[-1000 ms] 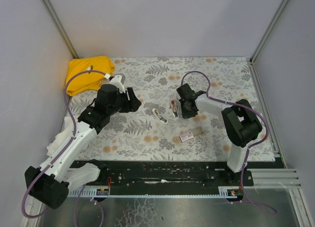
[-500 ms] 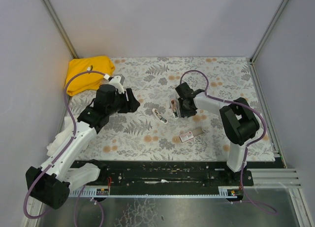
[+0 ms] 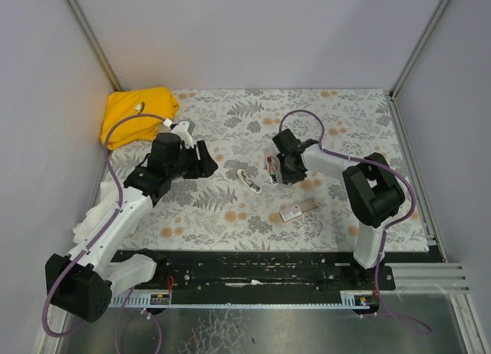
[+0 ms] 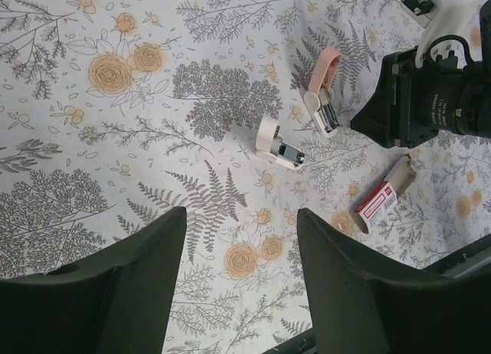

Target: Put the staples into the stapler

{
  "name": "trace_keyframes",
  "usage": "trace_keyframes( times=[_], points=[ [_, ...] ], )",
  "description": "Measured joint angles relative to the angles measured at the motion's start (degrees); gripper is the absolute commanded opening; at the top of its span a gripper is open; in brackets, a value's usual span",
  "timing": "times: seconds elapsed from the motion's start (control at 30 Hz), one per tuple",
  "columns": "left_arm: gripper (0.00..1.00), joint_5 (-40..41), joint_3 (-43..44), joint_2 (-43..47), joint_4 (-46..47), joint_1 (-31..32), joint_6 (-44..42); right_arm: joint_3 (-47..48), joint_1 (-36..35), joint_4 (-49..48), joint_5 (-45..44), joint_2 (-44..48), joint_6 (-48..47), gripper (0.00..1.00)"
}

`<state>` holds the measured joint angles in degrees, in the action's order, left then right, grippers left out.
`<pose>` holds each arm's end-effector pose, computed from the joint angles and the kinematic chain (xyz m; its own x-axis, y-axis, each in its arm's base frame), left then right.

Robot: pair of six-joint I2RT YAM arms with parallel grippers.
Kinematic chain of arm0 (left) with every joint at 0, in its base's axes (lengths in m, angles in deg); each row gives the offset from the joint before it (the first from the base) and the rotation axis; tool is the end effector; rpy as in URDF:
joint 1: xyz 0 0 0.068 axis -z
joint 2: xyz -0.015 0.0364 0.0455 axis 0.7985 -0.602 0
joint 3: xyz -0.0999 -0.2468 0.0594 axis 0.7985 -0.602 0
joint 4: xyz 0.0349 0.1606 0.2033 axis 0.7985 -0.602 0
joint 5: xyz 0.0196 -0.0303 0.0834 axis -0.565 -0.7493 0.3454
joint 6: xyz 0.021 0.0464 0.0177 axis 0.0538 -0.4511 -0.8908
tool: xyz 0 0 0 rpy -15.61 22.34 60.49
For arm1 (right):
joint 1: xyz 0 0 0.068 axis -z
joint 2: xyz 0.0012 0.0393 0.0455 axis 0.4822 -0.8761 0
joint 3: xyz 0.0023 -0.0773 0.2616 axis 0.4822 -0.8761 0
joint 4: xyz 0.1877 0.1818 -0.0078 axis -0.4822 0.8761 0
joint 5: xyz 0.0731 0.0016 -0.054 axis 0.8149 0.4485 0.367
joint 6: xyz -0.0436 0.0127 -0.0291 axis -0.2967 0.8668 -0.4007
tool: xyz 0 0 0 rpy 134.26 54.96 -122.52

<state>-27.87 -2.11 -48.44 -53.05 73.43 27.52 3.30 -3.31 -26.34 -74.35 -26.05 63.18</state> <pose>0.2193 -0.0881 0.2985 -0.6528 -0.1203 -0.7480 0.2642 0.8892 -0.3736 0.3241 0.1964 0.1605 -0.8875 -0.0943 -0.4512 -0.1190 0.9925 0.0267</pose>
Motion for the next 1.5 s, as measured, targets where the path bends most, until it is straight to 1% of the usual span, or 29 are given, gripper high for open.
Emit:
trace_keyframes(
  times=[0.33, 0.47, 0.6, 0.77, 0.97, 1.07, 1.3, 1.5],
  points=[
    [0.59, -2.3, -0.7, -0.9, 0.4, -1.6, 0.0, 0.1, -2.2, 0.6, 0.0, 0.4, -0.2, 0.33],
    [0.58, -3.1, -0.9, -1.0, 0.5, -2.0, 0.1, 0.2, -2.6, 0.7, 0.0, 0.4, -0.2, 0.27],
    [0.58, -3.6, -1.0, -1.1, 0.5, -2.4, 0.2, 0.4, -3.1, 1.0, 0.0, 0.4, -0.3, 0.24],
    [0.58, -4.6, -1.0, -1.2, 0.5, -2.8, 0.5, 1.4, -4.1, 1.3, -0.1, 0.4, -0.5, 0.16],
    [0.58, -5.5, -1.3, -1.6, 0.5, -3.2, 0.5, 2.4, -5.1, 1.7, -1.6, 0.4, -0.9, 0.13],
    [0.58, -5.7, -1.3, -1.7, 0.5, -3.3, 0.6, 2.4, -5.2, 2.1, -2.0, 0.4, -1.0, 0.14],
    [0.58, -6.0, -1.6, -1.7, 0.7, -3.5, 0.7, 2.4, -5.2, 2.4, -2.7, 0.4, -1.7, 0.31],
    [0.58, -6.1, -1.9, -1.7, 0.8, -3.8, 0.7, 2.4, -5.2, 2.4, -2.6, 0.4, -3.2, 0.36]
  ],
)
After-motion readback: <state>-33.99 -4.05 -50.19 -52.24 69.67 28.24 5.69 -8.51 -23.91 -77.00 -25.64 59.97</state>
